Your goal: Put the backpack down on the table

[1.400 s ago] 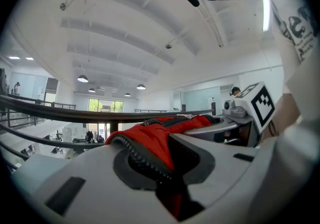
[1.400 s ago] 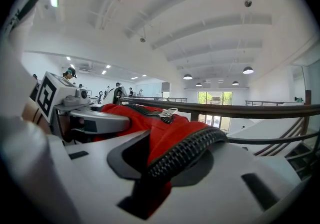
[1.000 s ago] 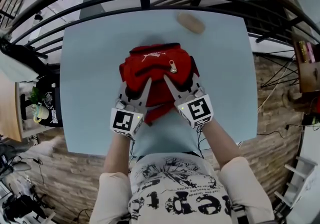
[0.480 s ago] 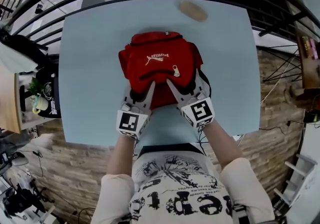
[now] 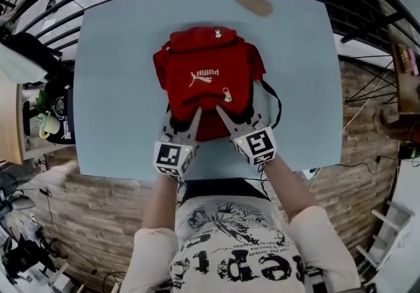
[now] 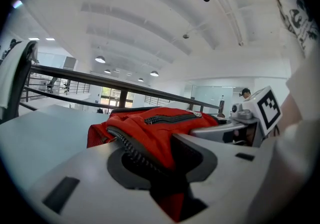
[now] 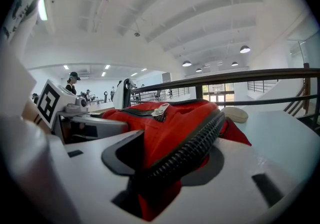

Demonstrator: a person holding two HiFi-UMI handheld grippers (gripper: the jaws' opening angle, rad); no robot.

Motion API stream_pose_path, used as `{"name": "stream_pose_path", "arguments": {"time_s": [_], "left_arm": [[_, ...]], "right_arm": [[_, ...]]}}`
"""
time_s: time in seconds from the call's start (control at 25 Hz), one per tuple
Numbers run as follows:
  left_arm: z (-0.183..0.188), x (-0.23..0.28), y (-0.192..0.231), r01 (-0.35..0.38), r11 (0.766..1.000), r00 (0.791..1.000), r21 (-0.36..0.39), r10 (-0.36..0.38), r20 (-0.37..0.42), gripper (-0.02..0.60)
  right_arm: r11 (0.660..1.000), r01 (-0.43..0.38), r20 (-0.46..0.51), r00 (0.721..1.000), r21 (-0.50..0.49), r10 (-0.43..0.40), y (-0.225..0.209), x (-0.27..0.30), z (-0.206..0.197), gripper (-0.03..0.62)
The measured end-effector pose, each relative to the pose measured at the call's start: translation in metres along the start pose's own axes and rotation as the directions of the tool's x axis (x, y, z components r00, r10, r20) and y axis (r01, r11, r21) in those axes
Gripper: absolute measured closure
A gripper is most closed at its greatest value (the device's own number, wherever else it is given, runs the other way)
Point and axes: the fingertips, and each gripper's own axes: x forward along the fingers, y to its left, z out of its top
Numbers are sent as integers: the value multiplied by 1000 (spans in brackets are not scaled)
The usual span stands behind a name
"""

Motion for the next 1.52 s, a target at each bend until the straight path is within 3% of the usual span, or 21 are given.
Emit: {"name": "stream_pose_path", "arguments": {"time_s": [0.48, 0.68, 0.96, 1.16, 1.28, 1.44, 1.52], "left_arm": [[-40, -15, -10, -63, 996, 997, -66, 60, -51, 409], [-51, -27, -1, -145, 986, 989, -82, 141, -50, 317], [-56, -55, 6, -217, 973, 976, -75, 215, -37, 270], [-49, -81, 0, -239, 969, 971, -63, 239, -8, 268], [-31, -96, -6, -233, 971, 972, -44, 234, 12, 268], [1, -109, -18, -215, 976, 976, -26, 216, 43, 277], [19, -117, -26, -215, 976, 974, -21, 216, 66, 364]], "right_arm": [[1000, 7, -44, 999, 28, -6, 2, -22, -40, 344], [998, 53, -47, 998, 45, -51, 4, -28, -51, 280], [996, 88, -36, 996, 31, -87, 11, -51, -46, 249], [990, 143, 44, 989, 20, -143, 14, -72, -25, 249], [981, 193, 110, 975, -6, -191, 17, -87, -1, 276], [979, 200, 170, 966, -30, -192, 26, -103, 31, 365], [979, 198, 189, 964, -46, -187, 32, -112, 45, 412]]}}
